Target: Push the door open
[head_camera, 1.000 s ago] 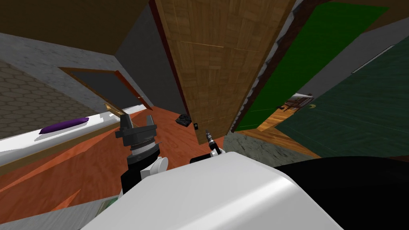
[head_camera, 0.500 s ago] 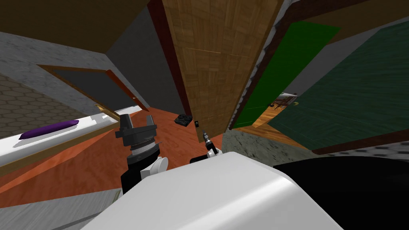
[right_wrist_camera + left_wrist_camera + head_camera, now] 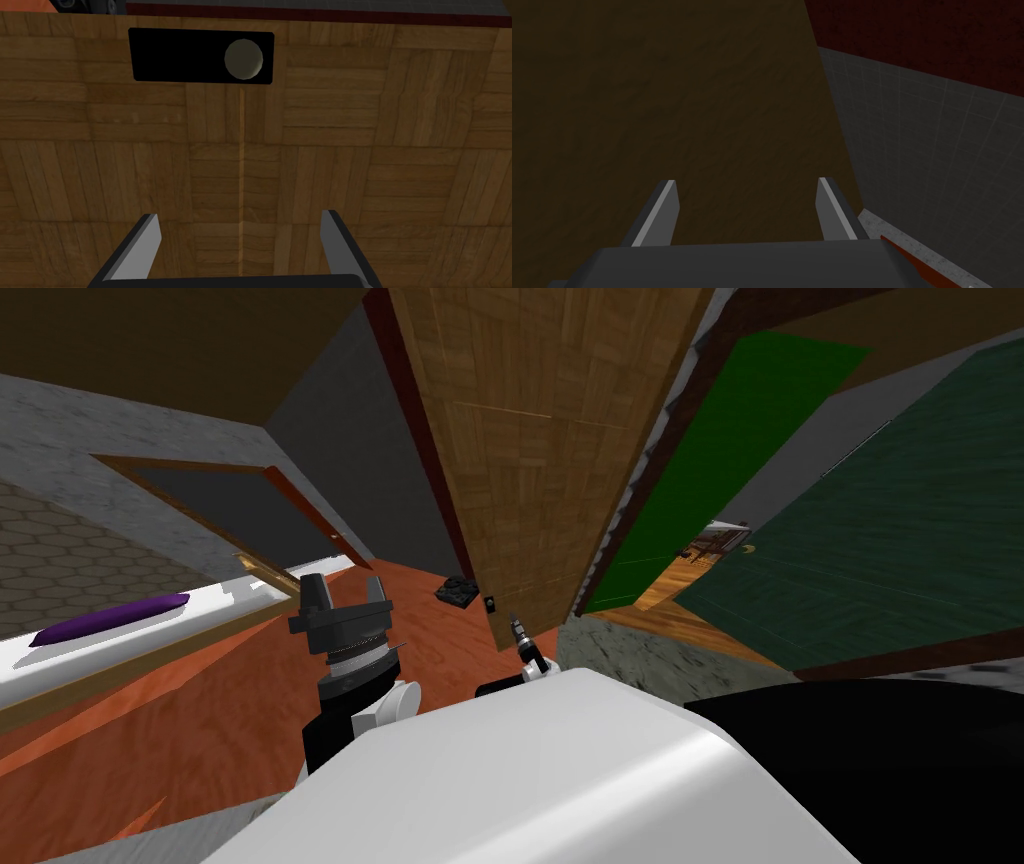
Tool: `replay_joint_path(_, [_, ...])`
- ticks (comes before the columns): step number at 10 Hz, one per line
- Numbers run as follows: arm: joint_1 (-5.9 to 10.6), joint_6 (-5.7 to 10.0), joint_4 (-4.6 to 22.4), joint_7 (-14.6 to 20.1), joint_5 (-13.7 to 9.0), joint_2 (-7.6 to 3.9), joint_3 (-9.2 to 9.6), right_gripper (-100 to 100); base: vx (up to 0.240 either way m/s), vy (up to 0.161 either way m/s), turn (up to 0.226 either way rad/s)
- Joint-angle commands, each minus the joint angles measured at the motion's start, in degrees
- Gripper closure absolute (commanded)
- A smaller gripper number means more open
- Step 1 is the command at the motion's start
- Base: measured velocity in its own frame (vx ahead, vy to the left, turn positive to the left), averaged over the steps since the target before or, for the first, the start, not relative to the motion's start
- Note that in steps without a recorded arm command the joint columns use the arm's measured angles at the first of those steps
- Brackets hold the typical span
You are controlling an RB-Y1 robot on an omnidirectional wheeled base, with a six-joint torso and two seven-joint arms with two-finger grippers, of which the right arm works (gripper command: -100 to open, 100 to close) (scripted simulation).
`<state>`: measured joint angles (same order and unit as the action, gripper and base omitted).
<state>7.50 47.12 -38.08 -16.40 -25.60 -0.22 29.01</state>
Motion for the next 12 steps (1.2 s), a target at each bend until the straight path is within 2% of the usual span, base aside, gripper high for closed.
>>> replay_joint_path(1, [0.07,0.11,0.1,-0.1,0.1,-0.99,-0.23,-100,0.23,0.014,0.023])
replay_joint_path(3, [0.2,0.24,0.4,-0.2,0.1,-1.14,-0.49,-100,0.251,0.113,0.014])
replay_joint_path(5, [0.34,0.36,0.6,-0.4,0.2,-0.47,-0.74,-100,0.183,0.109,0.014])
replay_joint_path(6, [0.4,0.42,0.7,-0.4,0.2,0.12,-0.85,-100,0.165,0.106,0.019])
replay_joint_path(8, [0.53,0.54,1.0,-0.5,0.3,2.22,-1.1,-100,0.145,0.162,0.018])
replay_joint_path(9, [0.07,0.39,0.3,-0.5,0.3,1.42,-0.96,-100,0.06,0.058,-0.024])
replay_joint_path(10, [0.07,0.39,0.3,-0.5,0.3,1.42,-0.96,100,-0.015,-0.008,0.01])
replay_joint_path(12, [0.07,0.39,0.3,-0.5,0.3,1.42,-0.96,100,-0.02,-0.02,0.017])
